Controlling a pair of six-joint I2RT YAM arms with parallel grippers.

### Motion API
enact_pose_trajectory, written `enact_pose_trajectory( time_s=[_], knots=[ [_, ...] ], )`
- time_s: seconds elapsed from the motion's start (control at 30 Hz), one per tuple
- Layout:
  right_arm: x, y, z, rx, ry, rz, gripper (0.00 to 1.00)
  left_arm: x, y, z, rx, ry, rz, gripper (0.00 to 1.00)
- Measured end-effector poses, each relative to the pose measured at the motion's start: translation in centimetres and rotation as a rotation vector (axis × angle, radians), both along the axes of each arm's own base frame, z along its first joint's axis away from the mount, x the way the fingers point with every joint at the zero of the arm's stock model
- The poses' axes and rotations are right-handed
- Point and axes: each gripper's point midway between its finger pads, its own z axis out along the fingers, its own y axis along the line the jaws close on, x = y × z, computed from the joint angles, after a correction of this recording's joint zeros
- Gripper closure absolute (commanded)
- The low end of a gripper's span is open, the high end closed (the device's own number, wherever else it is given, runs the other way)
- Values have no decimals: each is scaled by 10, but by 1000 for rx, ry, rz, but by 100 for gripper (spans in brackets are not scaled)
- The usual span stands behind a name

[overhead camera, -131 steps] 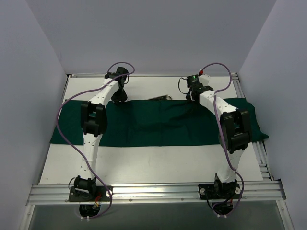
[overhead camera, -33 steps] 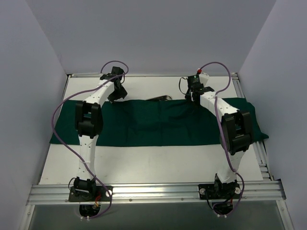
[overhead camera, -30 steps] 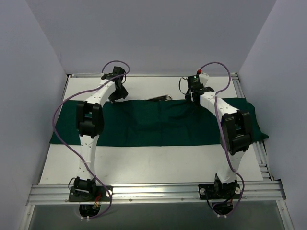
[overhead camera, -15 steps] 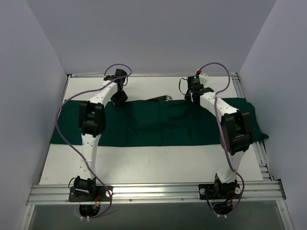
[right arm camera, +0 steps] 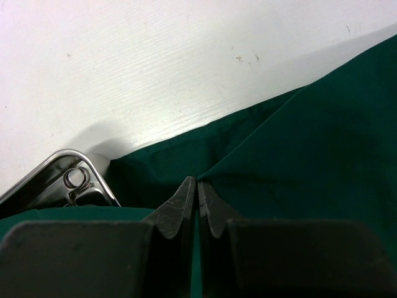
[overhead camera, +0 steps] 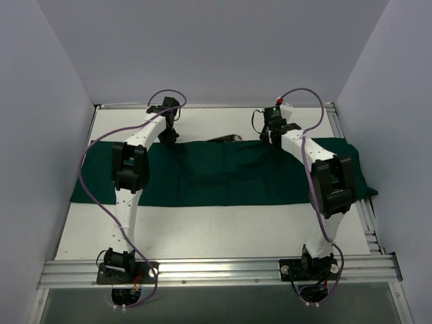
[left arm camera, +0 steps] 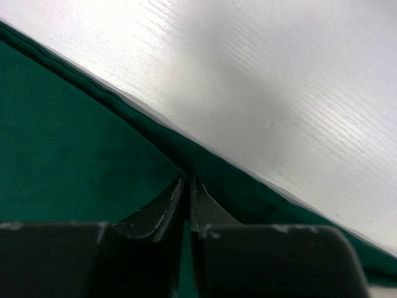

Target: Open and lay out the surgical kit

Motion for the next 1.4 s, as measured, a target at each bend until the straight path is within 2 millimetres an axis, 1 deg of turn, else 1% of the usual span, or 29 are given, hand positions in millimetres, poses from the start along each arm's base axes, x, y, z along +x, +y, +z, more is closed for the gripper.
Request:
enact_pose_trajectory(
  time_s=[0.03, 0.07, 0.13, 0.43, 0.57, 0.63, 0.7, 0.83, 0.93, 1.0, 1.03, 1.07, 1.17, 1.23, 1.4],
  knots=[
    [0, 0, 0, 0, 0, 0, 100, 0, 0, 1, 1, -1, -1, 88],
    [0, 0, 0, 0, 0, 0, 100, 0, 0, 1, 2, -1, -3, 94],
    [0, 0, 0, 0, 0, 0, 100, 1, 0, 2, 5, -2, -7, 98],
    [-1, -1, 0, -12, 2, 9, 100, 0, 5, 8, 33, 1, -26, 98],
    [-3, -4, 7, -25, -2, 6, 100, -2, 10, 13, 61, 5, -35, 98],
    [-5, -6, 16, -26, -14, 1, 100, -6, 13, 22, 74, 1, -42, 98],
    [-10, -8, 30, -25, -34, -5, 100, -13, 16, 39, 89, -15, -51, 98],
    [-26, -8, 57, -16, -74, 0, 100, -31, 23, 84, 104, -67, -65, 98],
    [-43, -8, 79, 1, -107, 6, 100, -53, 27, 116, 101, -111, -71, 98],
    [-57, -8, 92, 17, -127, 10, 100, -73, 28, 134, 95, -131, -79, 98],
    [-65, -9, 97, 25, -135, 13, 100, -87, 29, 143, 91, -146, -86, 98],
    [-74, -10, 103, 34, -141, 17, 100, -94, 28, 146, 87, -149, -91, 98],
    [-103, -10, 117, 73, -164, 40, 100, -133, 28, 155, 76, -160, -117, 97],
    [-126, -9, 122, 103, -168, 64, 100, -166, 29, 156, 65, -149, -136, 97],
    [-193, -4, 122, 185, -142, 156, 100, -248, 31, 162, 6, -170, -172, 97]
  ],
)
